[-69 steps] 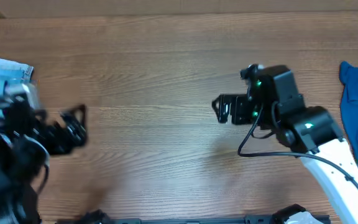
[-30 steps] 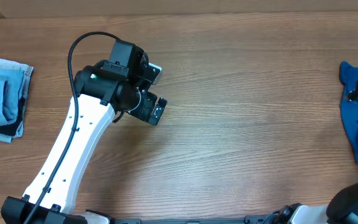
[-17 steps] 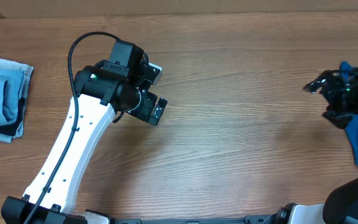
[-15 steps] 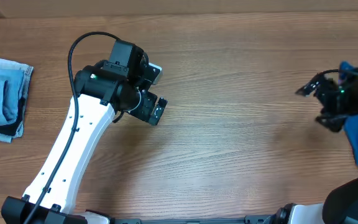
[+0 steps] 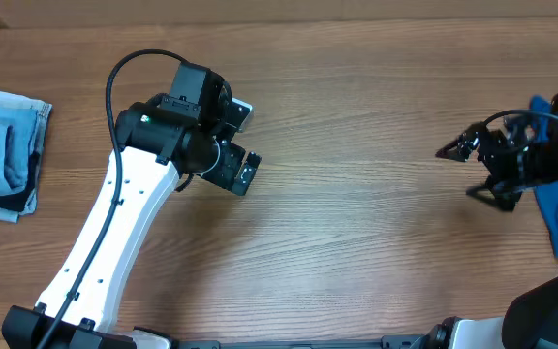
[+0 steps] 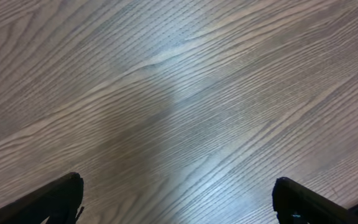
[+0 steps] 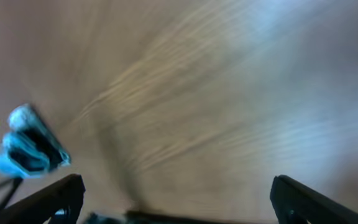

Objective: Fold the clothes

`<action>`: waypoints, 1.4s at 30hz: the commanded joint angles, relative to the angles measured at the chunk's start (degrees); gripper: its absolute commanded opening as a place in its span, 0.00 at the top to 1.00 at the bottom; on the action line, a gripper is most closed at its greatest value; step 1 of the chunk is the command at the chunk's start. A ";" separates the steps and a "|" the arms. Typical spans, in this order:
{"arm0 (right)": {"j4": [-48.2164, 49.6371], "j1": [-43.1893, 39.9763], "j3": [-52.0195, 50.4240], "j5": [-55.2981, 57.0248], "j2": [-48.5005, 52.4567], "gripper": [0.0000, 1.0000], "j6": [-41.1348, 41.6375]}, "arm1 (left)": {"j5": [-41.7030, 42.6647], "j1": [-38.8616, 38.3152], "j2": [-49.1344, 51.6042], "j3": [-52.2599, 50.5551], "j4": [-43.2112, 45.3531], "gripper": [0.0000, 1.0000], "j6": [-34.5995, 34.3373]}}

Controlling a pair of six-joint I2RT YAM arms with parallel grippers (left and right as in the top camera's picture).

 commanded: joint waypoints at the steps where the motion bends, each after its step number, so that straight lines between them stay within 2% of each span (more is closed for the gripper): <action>1: 6.21 1.16 1.03 -22.12 -1.44 0.00 -36.52 | 0.61 -0.37 -0.52 0.81 0.02 0.00 0.85; 2: 7.48 1.79 1.03 -22.86 -2.05 0.00 -39.10 | 0.61 -0.37 -0.52 0.81 0.02 0.00 0.85; 4: 13.53 4.11 1.03 -22.16 -4.92 0.00 -38.32 | 0.61 -0.37 -0.52 0.81 0.02 0.00 0.85; 7: 23.54 8.68 1.03 -17.68 -9.75 0.00 -31.69 | 0.61 -0.37 -0.52 0.81 0.02 0.00 0.85; 11: 33.42 16.50 1.03 -1.16 -16.65 0.00 -12.98 | 0.61 -0.37 -0.52 0.81 0.02 0.00 0.85; 13: 34.58 20.74 1.03 12.94 -20.09 0.00 -0.39 | 0.61 -0.37 -0.52 0.81 0.02 0.00 0.85; 15: 34.69 24.41 0.74 24.65 -23.19 0.00 7.58 | 0.61 -0.37 -0.52 0.81 0.02 0.00 0.85; 17: 36.11 26.60 -0.72 29.03 -25.83 0.00 7.15 | 0.59 -0.37 -0.52 0.81 0.02 0.00 0.85; 20: 40.39 27.58 -5.57 29.92 -30.84 0.00 2.60 | 0.61 -0.37 -0.52 0.81 0.02 0.00 0.85; 29: 56.02 27.58 -41.20 30.34 -56.70 0.00 1.20 | 0.59 -0.37 -0.52 0.81 0.02 0.00 0.85; 36: 56.87 27.56 -59.17 30.38 -73.88 0.00 1.18 | 0.59 -0.37 -0.52 0.81 0.02 0.00 0.85; 42: 56.89 27.56 -69.57 30.34 -85.90 0.00 1.42 | 0.61 -0.37 -0.52 0.81 0.02 0.00 0.85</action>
